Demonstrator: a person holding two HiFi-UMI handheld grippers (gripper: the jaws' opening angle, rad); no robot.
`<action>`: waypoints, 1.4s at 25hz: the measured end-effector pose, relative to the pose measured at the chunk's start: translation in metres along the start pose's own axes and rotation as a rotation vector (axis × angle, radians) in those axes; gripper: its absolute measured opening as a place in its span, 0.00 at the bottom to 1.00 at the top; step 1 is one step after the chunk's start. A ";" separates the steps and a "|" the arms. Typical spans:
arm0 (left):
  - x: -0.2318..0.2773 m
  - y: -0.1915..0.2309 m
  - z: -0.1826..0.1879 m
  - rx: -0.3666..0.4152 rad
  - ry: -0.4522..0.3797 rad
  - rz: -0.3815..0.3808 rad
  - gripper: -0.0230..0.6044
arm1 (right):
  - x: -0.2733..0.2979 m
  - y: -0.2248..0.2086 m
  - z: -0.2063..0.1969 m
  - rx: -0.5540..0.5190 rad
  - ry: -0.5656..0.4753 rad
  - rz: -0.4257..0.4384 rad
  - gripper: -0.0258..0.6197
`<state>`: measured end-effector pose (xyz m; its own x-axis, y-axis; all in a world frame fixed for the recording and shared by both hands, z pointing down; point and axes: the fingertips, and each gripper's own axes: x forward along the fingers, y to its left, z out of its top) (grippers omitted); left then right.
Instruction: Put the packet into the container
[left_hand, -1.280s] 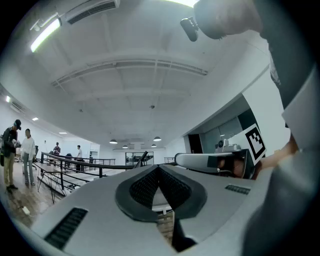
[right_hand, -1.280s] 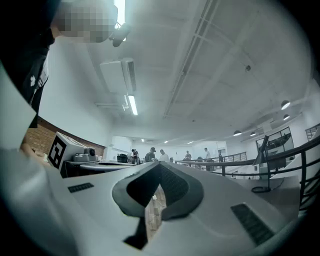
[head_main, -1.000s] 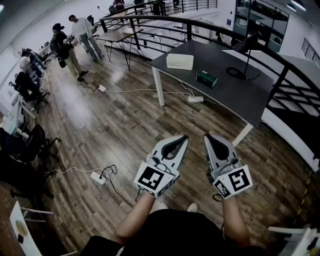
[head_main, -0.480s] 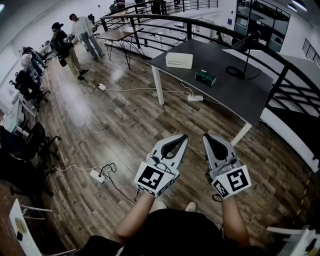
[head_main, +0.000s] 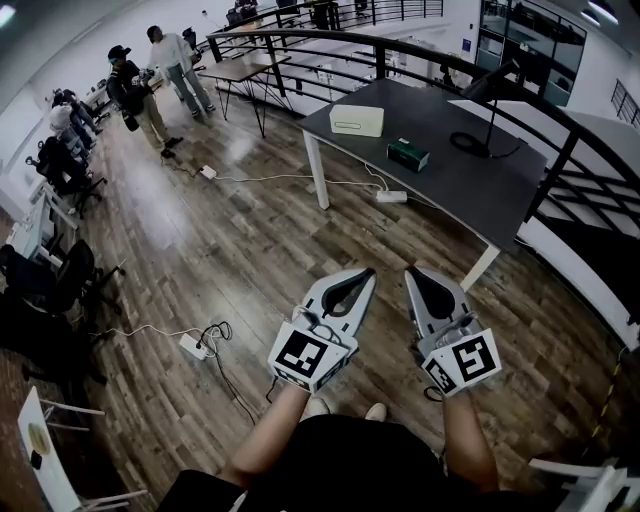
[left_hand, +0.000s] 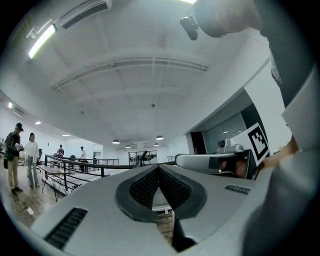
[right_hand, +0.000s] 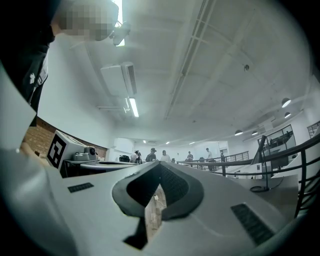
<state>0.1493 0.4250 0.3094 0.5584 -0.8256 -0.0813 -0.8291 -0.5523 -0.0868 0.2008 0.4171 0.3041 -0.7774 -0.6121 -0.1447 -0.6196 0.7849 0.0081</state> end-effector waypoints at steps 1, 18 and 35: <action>0.002 -0.004 0.000 0.002 0.003 0.002 0.05 | -0.004 -0.002 0.000 0.001 0.000 0.003 0.04; 0.012 0.003 -0.025 0.014 0.078 0.068 0.05 | 0.011 -0.012 -0.035 0.029 0.048 0.068 0.04; 0.083 0.151 -0.050 -0.012 0.059 0.019 0.05 | 0.163 -0.066 -0.060 0.017 0.056 0.038 0.04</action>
<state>0.0688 0.2669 0.3389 0.5400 -0.8413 -0.0243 -0.8402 -0.5371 -0.0741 0.1089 0.2597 0.3399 -0.8054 -0.5861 -0.0886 -0.5881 0.8088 -0.0046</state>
